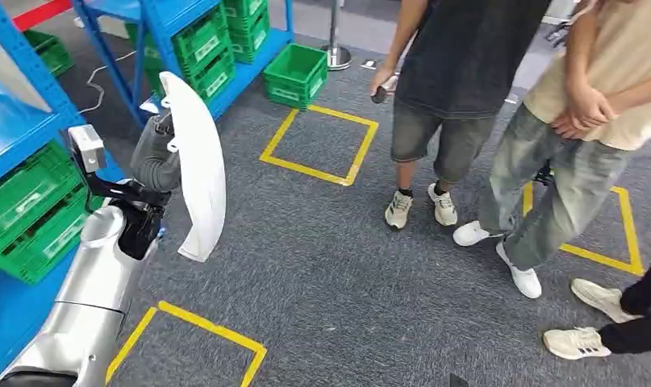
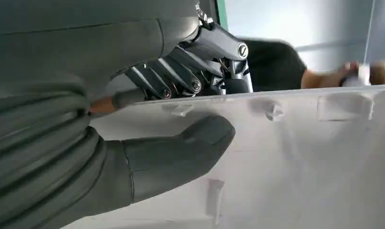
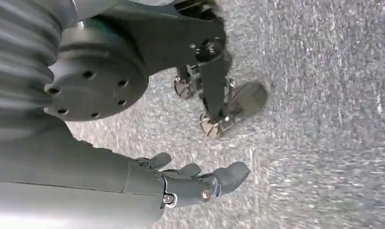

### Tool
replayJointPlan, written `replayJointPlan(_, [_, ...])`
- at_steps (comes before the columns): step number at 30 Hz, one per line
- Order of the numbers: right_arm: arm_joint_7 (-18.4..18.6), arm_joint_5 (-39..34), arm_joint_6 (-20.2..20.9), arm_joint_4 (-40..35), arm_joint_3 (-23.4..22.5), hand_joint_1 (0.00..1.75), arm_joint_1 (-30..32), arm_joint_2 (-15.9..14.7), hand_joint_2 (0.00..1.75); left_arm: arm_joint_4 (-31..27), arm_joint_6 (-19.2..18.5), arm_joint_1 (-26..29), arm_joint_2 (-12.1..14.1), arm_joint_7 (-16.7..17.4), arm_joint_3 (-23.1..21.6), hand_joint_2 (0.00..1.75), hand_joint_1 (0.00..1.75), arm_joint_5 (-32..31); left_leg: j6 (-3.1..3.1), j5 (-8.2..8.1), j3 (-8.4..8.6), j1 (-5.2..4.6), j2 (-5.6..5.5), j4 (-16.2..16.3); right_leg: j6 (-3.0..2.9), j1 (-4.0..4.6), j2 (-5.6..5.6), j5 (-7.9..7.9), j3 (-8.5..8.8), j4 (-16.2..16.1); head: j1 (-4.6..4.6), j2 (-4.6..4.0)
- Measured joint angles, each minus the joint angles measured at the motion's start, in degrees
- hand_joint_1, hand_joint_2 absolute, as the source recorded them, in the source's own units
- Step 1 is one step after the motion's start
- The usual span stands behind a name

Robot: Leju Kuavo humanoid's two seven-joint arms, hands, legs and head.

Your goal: Take the parts from the cabinet and place them on the table.

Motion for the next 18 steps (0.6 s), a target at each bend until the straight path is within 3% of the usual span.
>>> replayJointPlan(1, [0.39, 0.07, -0.35, 0.0, 0.0, 0.0, -0.03, 0.17, 1.75, 0.13, -0.13, 0.15, 0.32, -0.56, 0.0, 1.75, 1.75, -1.04, 0.09, -0.06, -0.01, -0.07, 0.91, 0.0, 0.03, 0.0, -0.18, -1.32, -1.94, 3.96, -0.02, 0.0])
replayJointPlan(2, [0.57, 0.13, -0.72, 0.0, 0.0, 0.0, 0.06, 0.35, 1.75, 0.37, -0.15, 0.29, 0.59, -0.94, 0.0, 1.75, 1.75, -2.32, 0.13, -0.11, 0.01, -0.14, 1.76, 0.0, 0.01, 0.0, -0.21, -1.39, -2.84, 5.74, 0.02, 0.0])
replayJointPlan(3, [0.5, 0.06, -0.96, 0.0, 0.0, 0.0, 0.17, 0.5, 1.75, 0.72, -0.35, 0.4, 0.87, -1.14, -0.02, 1.75, 1.75, -3.19, 0.13, -0.18, 0.04, -0.18, 2.51, 0.0, -0.11, 0.01, -0.24, -0.2, -2.25, 4.42, 0.02, 0.0])
replayJointPlan(5, [0.17, 0.17, -0.98, 0.0, 0.0, 0.0, 0.21, 0.66, 1.75, 1.49, -1.31, 0.57, 1.4, -2.3, -0.07, 1.75, 1.75, -3.61, 0.03, -0.35, 0.18, -0.27, 3.92, 0.0, -0.66, 0.17, -0.85, 4.29, 2.73, -4.89, 0.0, 0.0])
replayJointPlan(6, [0.13, 0.33, -0.89, 0.0, 0.0, 0.0, 0.16, 0.7, 1.75, 1.75, -1.51, 0.6, 1.75, -3.06, -0.07, 1.75, 1.75, -3.74, -0.15, -0.47, 0.38, -0.32, 4.59, 0.0, -1.18, 0.55, -2.88, 6.31, 6.21, -10.9, 0.02, 0.0])
replayJointPlan(7, [0.11, 0.44, -0.81, 0.0, 0.0, 0.0, 0.02, 0.7, 1.75, 1.92, -1.51, 0.72, 2.11, -3.5, -0.02, 1.75, 1.75, -3.74, -0.46, -0.66, 0.38, -0.68, 5.15, -0.02, -1.59, 1.12, -4.19, 5.72, 6.98, -12.34, -0.07, 0.0])
replayJointPlan(11, [-0.53, 1.37, -0.2, 0.0, 0.0, 0.0, 0.21, 0.68, 1.75, 1.03, -1.09, 2.65, 3.01, -3.06, 0.09, 1.75, 1.75, -3.89, -1.67, -0.74, 1.28, -0.67, 7.06, -0.81, -2.72, 1.33, -1.78, 6.28, 6.66, -13.12, -0.04, 0.0])
replayJointPlan(12, [-0.53, 1.38, -0.2, 0.0, 0.0, 0.0, 0.36, 0.7, 1.75, 0.39, -1.07, 3.21, 3.52, -2.66, 0.22, 1.75, 1.75, -3.87, -2.06, -1.29, 1.06, -0.35, 5.32, -0.38, -3.14, 0.57, -1.41, 6.74, 7.32, -13.95, -0.09, 0.0])
replayJointPlan(13, [-0.46, 1.44, -0.2, 0.0, 0.0, 0.0, 0.27, 0.77, 1.75, 0.07, -1.09, 3.62, 3.67, -2.53, 0.54, 1.75, 1.75, -3.74, -2.14, -2.5, 0.35, -0.3, 2.28, 1.4, -3.49, 0.5, -0.9, 6.85, 7.52, -14.16, -0.21, 0.0])
replayJointPlan(14, [-0.44, 1.38, -0.24, 0.0, 0.0, 0.0, 0.04, 0.77, 1.75, -0.11, -1.22, 4.15, 3.98, -2.47, 0.68, 1.75, 1.75, -3.71, -2.22, -4.68, -1.46, -0.33, 0.72, 5.31, -3.68, 0.46, -0.39, 6.86, 7.51, -14.17, -0.24, 0.0])
replayJointPlan(16, [0.2, 1.71, -0.13, 0.0, 0.0, 0.0, -0.05, 0.98, 1.75, 0.02, -0.96, 5.82, 4.59, -1.94, 1.25, 1.75, 1.75, -3.78, -2.44, -8.46, -6.11, -0.31, 0.06, 14.64, -3.78, 0.47, 1.17, 6.8, 7.49, -14.12, -0.46, 0.0])
replayJointPlan(17, [0.55, 2.12, -0.17, 0.0, 0.02, 0.0, 0.01, 0.98, 1.75, 0.43, -0.96, 6.4, 4.59, -1.68, 1.53, 1.75, 1.75, -3.52, -2.51, -8.97, -7.76, -0.31, 0.06, 17.41, -3.77, 0.47, 1.98, 6.8, 7.44, -13.99, -0.57, 0.0])
replayJointPlan(18, [0.78, 2.6, -0.28, 0.0, 0.07, 0.0, 0.12, 0.98, 1.75, 1.06, -1.07, 6.59, 4.53, -1.46, 1.62, 1.75, 1.75, -3.1, -2.52, -7.95, -8.05, -0.27, 0.05, 17.32, -3.76, 0.43, 2.72, 6.8, 7.43, -13.89, -0.66, 0.0])
